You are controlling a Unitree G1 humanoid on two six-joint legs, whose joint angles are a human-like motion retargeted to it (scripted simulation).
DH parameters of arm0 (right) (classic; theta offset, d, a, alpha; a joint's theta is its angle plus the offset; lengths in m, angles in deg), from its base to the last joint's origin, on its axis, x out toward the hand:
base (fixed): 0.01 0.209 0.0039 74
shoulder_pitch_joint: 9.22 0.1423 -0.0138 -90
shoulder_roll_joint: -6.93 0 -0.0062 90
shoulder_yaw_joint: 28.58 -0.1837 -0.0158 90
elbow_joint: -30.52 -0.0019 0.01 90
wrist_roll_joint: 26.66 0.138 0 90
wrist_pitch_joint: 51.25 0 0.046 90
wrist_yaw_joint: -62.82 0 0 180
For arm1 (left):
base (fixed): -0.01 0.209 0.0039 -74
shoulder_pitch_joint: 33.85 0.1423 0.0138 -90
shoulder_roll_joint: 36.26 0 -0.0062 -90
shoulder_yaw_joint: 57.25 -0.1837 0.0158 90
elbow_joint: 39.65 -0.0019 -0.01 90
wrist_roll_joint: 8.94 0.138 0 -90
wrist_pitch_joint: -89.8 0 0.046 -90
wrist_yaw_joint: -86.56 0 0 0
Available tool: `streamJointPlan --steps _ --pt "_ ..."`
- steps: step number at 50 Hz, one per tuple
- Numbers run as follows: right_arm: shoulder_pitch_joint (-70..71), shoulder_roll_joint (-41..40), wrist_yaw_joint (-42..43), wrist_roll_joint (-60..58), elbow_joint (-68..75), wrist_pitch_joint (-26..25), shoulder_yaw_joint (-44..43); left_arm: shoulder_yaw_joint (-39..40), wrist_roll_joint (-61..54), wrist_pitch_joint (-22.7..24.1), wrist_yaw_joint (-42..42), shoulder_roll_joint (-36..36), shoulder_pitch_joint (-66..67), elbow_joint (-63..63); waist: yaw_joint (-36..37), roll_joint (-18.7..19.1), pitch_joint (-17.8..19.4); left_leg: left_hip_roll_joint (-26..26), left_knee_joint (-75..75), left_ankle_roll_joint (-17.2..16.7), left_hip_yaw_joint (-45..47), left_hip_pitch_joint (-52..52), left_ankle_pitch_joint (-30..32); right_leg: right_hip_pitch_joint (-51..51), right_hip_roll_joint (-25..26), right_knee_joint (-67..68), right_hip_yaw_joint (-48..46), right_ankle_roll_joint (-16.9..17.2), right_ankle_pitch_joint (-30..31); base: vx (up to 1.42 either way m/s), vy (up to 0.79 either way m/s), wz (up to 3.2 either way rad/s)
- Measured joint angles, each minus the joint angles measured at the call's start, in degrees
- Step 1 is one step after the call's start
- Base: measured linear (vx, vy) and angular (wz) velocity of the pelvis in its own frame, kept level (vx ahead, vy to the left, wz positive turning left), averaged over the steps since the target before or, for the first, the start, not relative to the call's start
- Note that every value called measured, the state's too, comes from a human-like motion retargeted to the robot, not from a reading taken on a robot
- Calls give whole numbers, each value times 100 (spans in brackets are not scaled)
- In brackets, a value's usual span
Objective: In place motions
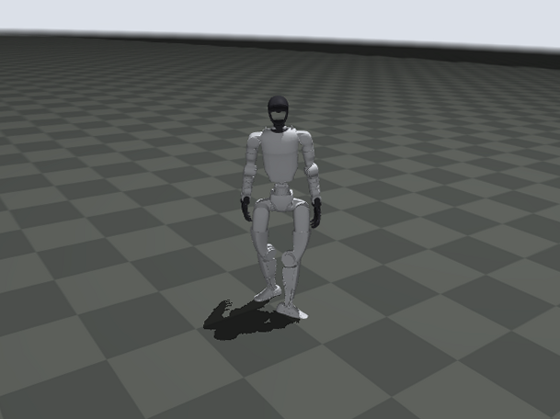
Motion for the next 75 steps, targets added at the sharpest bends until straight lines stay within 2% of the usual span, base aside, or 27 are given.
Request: streamJointPlan --steps 5,12,19,22,23,25,27,28,30,32,33,35,37,40,41,42,43,45,55,57,60,62,64,67,70,72,75 --pt "298 79 39 -175 -111 -76 160 562 -146 2 38 -71 434 -73 565 -133 50 -154 -31 -143 -233 65 -78 137 -90 -18 -123 28 23 12 19 36" --pt "764 -77 -204 -198 -1053 175 297 1103 -445 -13 65 -32 1071 -321 790 -264 102 -264 8 -268 -480 45 -102 72 -227 -40 -140 10 174 10 8 -5" --pt "842 -341 -367 232 -1728 369 339 1288 -547 -21 -1 187 1145 -258 942 -356 146 -293 231 -303 -1967 -158 -230 49 -357 -71 -117 60 372 13 12 -7" --pt "768 -336 -441 274 -1737 430 299 1169 -525 -7 -54 279 995 -78 1066 -350 148 -370 202 -212 -2176 -182 -382 48 -500 83 -147 71 508 20 25 15" --pt "745 -317 -461 241 -1710 428 285 1118 -520 -3 -65 302 945 -30 1063 -315 137 -371 170 -202 -2241 -169 -402 48 -530 161 -158 34 581 22 27 55" --pt "662 -267 -477 78 -1561 390 302 989 -513 -1 -140 344 798 101 838 -97 99 -250 132 -255 -2608 -121 -405 78 -538 532 -148 -384 735 21 18 106" --pt "587 -231 -402 -34 -1369 334 322 844 -534 -10 -214 350 653 193 576 140 93 -91 102 -237 -2951 -146 -330 -111 -554 1220 281 -736 584 21 11 127" --pt "546 -216 -354 -51 -1255 316 309 737 -543 -13 -248 328 570 225 410 218 85 -69 79 -227 -3149 -152 -307 -327 -560 1632 669 -698 449 26 19 147" --pt "508 -204 -315 1 -1020 299 240 490 -519 -37 -305 235 316 272 114 362 128 -30 24 -192 -3551 -167 -266 -1011 -396 2563 1852 -374 134 17 14 166" --pt "487 -214 -350 108 -808 244 191 324 -412 -45 -286 151 83 375 -106 439 205 27 26 -173 -3843 -198 -245 -1368 -105 2866 2596 -84 -12 2 1 69" --pt "478 -219 -368 146 -709 207 199 280 -374 -31 -267 115 4 452 190 327 158 28 29 -197 -3491 -210 -285 -1409 57 2682 3268 19 -73 8 -2 -105" --pt "394 -238 -375 206 -557 187 179 104 -378 14 -290 45 -103 601 414 197 121 1 42 -227 -3161 -183 -341 -1493 501 2251 4109 -92 -103 13 -4 6" --pt "333 -301 -328 258 -422 144 125 -89 -388 -2 -408 -53 -233 727 -688 399 276 -35 73 -154 -4248 -213 -236 -1822 719 2156 3556 -226 -101 16 -5 339" --pt "208 -311 -350 260 -307 142 200 -170 -297 4 -482 -106 -327 875 -716 107 369 -268 103 -153 -4211 -14 -315 -1655 958 1212 4199 -328 -12 17 -7 84" --pt "163 -320 -363 222 -291 138 222 -189 -283 13 -463 -110 -347 878 -705 -1 412 -354 104 -162 -4209 102 -347 -1544 923 909 4143 -649 432 20 -5 40" --pt "124 -330 -381 166 -277 132 249 -195 -275 21 -444 -118 -370 861 -658 -114 436 -441 100 -174 -4175 212 -383 -1419 908 681 4226 -833 681 26 -1 0" --pt "99 -343 -408 78 -266 124 286 -172 -277 26 -423 -130 -399 800 -541 -238 424 -531 86 -189 -4077 311 -427 -1268 931 600 4590 -743 538 24 -1 -37" --pt "99 -371 -459 -128 -256 92 301 -108 -268 9 -432 -118 -439 651 -290 -337 323 -587 104 -205 -3987 349 -524 -1222 699 577 3800 -897 490 17 -1 -38" --pt "423 -473 -461 -308 -888 211 364 290 -432 124 -302 137 46 208 -33 -315 365 -568 635 -168 -4461 385 -790 -1159 816 303 4606 -777 743 6 -1 -47" --pt "509 -503 -506 -238 -994 243 350 306 -395 123 -272 145 109 211 232 -362 446 -657 696 -79 -4966 323 -780 -1156 832 272 4854 -811 835 -4 3 -133" --pt "560 -524 -495 -292 -1107 318 344 279 -461 141 -294 172 202 229 296 -341 453 -656 817 -195 -5679 118 -749 -1195 828 266 4992 -777 917 0 4 -70" --pt "570 -505 -409 -385 -1109 345 387 267 -501 153 -321 188 244 230 117 -328 421 -606 754 -51 -5492 50 -789 -1281 764 317 4992 -733 945 -1 6 -6" --pt "579 -491 -335 -444 -1062 332 425 216 -518 145 -331 189 237 199 -250 -213 349 -359 551 -178 -5014 180 -794 -1405 798 372 4816 -745 913 -6 5 42" --pt "612 -489 -298 -403 -925 282 482 52 -532 98 -386 153 151 192 -771 -152 384 -231 541 -251 -4870 131 -790 -1603 755 500 4660 -823 768 -16 1 -13" --pt "560 -448 -421 -365 -806 273 413 -231 -468 87 -453 120 114 287 -697 -125 466 -127 541 -228 -4468 231 -910 -1683 705 580 4576 -938 547 -9 0 -178" --pt "539 -386 -505 -396 -781 225 425 -279 -417 67 -467 138 101 324 -482 -148 415 -24 523 -294 -3880 300 -1021 -1677 595 574 4318 -977 340 -14 -2 -312" --pt "592 -289 -464 -375 -740 218 469 -251 -483 57 -546 170 111 376 -313 -112 377 166 480 -415 -3084 417 -1158 -1634 267 673 3174 -945 78 -19 -3 -328"
